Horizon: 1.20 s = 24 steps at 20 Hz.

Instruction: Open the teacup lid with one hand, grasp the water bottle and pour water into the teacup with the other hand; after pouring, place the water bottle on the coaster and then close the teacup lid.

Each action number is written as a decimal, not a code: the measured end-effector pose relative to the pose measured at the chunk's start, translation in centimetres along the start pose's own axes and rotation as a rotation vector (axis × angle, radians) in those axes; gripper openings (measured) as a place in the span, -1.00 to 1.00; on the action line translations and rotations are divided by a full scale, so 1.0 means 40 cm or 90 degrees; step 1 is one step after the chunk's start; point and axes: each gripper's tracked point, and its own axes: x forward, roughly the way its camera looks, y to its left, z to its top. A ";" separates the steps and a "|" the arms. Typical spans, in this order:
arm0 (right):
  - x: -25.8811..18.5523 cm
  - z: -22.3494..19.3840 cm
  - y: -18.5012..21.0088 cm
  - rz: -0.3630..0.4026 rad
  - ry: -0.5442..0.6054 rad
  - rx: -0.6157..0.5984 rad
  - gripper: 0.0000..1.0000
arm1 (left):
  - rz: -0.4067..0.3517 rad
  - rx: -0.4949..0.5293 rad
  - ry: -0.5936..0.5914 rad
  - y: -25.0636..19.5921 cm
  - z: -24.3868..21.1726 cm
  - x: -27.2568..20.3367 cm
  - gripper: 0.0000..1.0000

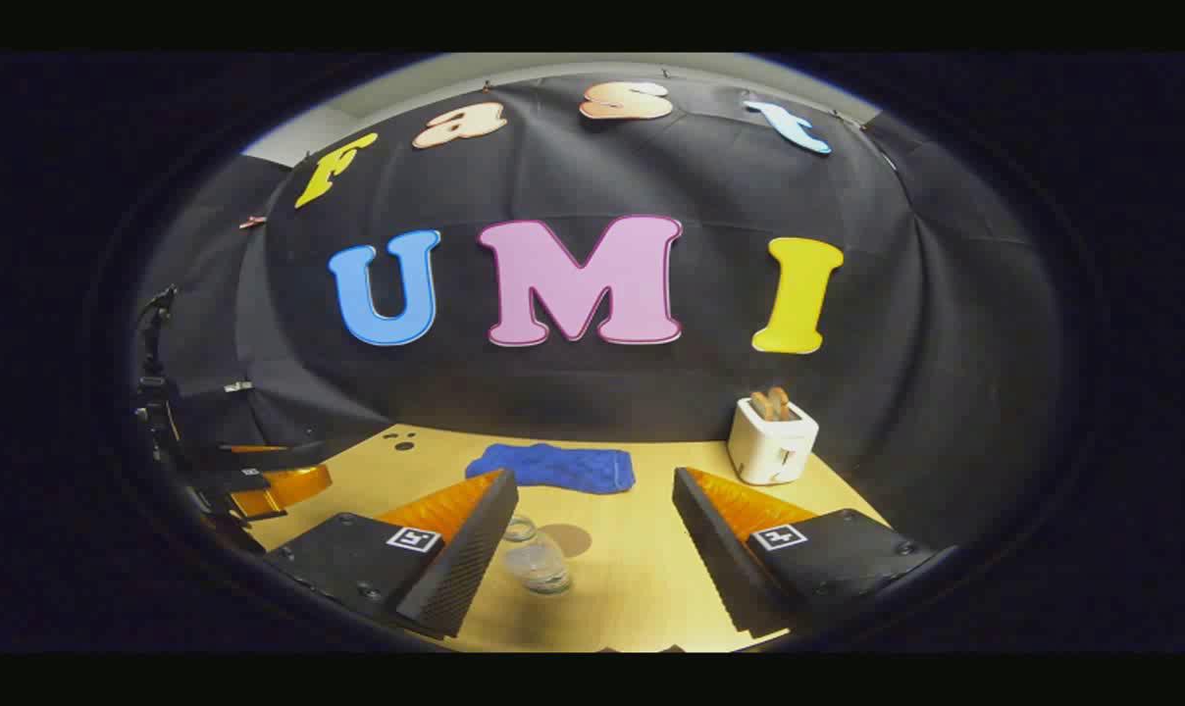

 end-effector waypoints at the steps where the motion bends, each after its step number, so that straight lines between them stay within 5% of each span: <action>1: -0.003 -0.005 0.013 0.001 0.002 -0.003 0.97 | -0.002 0.003 0.001 0.005 -0.003 0.003 0.89; 24: -0.017 -0.091 0.069 0.013 0.028 0.007 0.98 | -0.030 0.049 0.026 -0.008 -0.065 0.021 0.90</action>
